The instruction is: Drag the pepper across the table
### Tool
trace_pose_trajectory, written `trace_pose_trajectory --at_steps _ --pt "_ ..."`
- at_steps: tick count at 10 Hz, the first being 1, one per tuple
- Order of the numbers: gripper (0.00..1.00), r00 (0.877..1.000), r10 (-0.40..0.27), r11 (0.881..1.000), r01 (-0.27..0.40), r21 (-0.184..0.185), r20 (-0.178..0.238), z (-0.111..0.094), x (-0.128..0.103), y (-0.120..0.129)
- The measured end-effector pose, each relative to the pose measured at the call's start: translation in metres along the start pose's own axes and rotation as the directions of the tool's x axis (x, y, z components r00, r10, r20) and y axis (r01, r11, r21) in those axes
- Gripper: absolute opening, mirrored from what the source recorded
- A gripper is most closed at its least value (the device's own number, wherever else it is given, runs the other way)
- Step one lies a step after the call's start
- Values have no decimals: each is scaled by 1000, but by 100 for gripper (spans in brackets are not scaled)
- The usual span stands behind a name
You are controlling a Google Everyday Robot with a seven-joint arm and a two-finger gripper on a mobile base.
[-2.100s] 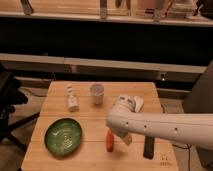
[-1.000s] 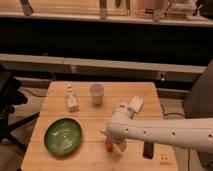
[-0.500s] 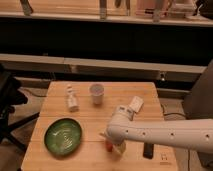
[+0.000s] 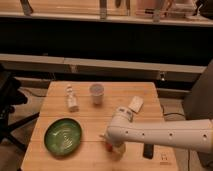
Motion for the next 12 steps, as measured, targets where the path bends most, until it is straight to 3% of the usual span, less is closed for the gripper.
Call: trace_pose_trajectory --at_steps 3,6,8,12 --pt "80 1000 -11 1000 11 -4 0 3 -1 1" --pt "70 1000 -12 1000 12 -9 1 7 -3 2" --pt "69 1000 -12 1000 12 -14 1 9 -4 5" --pt "30 1000 -1 1000 1 -7 4 8 2 -1"
